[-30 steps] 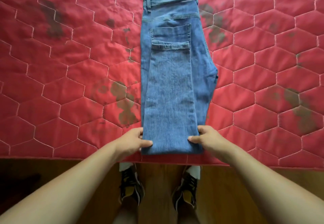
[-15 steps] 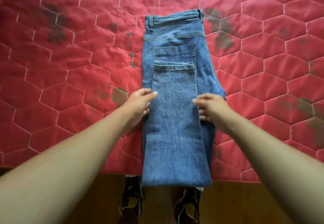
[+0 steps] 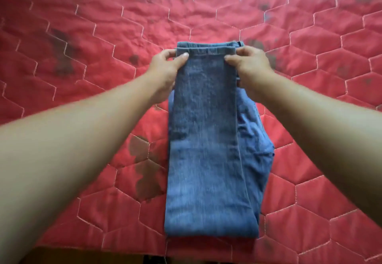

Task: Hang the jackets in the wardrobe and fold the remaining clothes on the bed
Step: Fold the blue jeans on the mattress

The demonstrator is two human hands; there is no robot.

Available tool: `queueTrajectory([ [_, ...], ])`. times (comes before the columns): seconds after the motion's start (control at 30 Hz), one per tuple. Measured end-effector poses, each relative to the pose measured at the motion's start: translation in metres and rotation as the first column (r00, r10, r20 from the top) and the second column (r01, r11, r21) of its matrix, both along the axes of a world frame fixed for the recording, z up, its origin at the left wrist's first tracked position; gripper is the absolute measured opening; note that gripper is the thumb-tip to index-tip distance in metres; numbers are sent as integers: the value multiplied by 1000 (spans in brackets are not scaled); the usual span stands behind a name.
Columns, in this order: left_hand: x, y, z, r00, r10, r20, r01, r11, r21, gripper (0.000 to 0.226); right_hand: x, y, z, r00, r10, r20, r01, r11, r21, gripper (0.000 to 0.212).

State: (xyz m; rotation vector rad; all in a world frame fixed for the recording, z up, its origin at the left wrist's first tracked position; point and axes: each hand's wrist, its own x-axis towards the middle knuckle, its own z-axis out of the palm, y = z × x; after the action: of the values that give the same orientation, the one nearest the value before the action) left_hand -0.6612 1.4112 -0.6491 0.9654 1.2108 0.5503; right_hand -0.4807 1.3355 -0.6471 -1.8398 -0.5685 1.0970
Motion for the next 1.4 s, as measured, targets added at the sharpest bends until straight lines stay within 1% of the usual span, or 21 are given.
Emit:
queueTrajectory([
  [0.13,-7,6,-20,974,-155,-168,138,985,-108,32,3,12,-27,986,149,-81,-159,977,-142,10],
  [0.2,-19,-12,-32,973,-123,-194,110,991,-76,37,-2,-6,-36,985,55,-162,-76,989,-130,9],
  [0.27,-34,-33,-36,984,-37,-175,33,999,-27,41,-10,-26,-36,951,-110,-289,84,992,-99,19],
  [0.3,-42,-45,-36,985,-8,-172,12,1000,19,43,-15,-41,-35,947,-160,-278,144,987,-77,27],
  [0.33,-51,-60,-35,980,-13,-198,32,995,95,45,-21,-61,-33,974,-161,-158,155,987,-49,34],
  [0.37,-61,-79,-34,962,-53,-269,110,974,200,48,-29,-85,-32,993,-108,50,109,994,-18,40],
  [0.4,-72,-101,-35,918,-112,-379,240,920,311,52,-39,-114,-31,958,-1,287,-3,1000,10,43],
  [0.43,-82,-127,-36,848,-165,-504,397,828,396,56,-52,-144,-32,855,133,502,-156,988,3,46],
  [0.5,-101,-181,-45,673,-213,-708,663,599,450,64,-79,-199,-44,547,397,737,-407,896,-181,55],
  [0.57,-117,-228,-61,472,-208,-857,846,379,374,71,-97,-238,-66,260,585,769,-481,768,-422,70],
  [0.6,-124,-244,-71,371,-203,-906,901,316,298,73,-101,-252,-77,171,638,750,-474,721,-505,76],
  [0.63,-130,-253,-79,294,-203,-934,929,289,230,75,-103,-260,-86,126,663,738,-466,696,-546,79],
  [0.67,-135,-257,-86,262,-196,-945,937,286,201,75,-102,-265,-93,101,660,744,-457,695,-555,80],
  [0.8,-130,-253,-85,206,-171,-963,946,287,152,73,-102,-259,-94,81,665,742,-421,698,-580,79],
  [0.93,-140,-272,-73,181,-186,-966,924,370,102,75,-114,-288,-90,106,661,743,-402,712,-576,81],
  [1.03,-154,-288,-75,111,-220,-969,939,342,30,75,-120,-318,-92,112,691,714,-408,687,-601,82],
  [1.1,-155,-288,-77,106,-229,-968,936,352,19,75,-121,-321,-91,137,696,705,-408,688,-600,83],
  [1.17,-151,-286,-71,166,-224,-960,919,388,69,75,-122,-315,-83,226,652,724,-414,737,-534,81],
  [1.23,-138,-271,-65,287,-164,-944,892,406,201,72,-116,-294,-75,289,532,796,-443,811,-381,75],
  [1.3,-107,-232,-68,377,-91,-922,869,381,318,69,-98,-250,-77,252,452,856,-448,838,-311,70],
  [1.4,-55,-164,-80,347,-35,-937,867,392,307,71,-65,-174,-88,143,526,839,-388,809,-441,74],
])
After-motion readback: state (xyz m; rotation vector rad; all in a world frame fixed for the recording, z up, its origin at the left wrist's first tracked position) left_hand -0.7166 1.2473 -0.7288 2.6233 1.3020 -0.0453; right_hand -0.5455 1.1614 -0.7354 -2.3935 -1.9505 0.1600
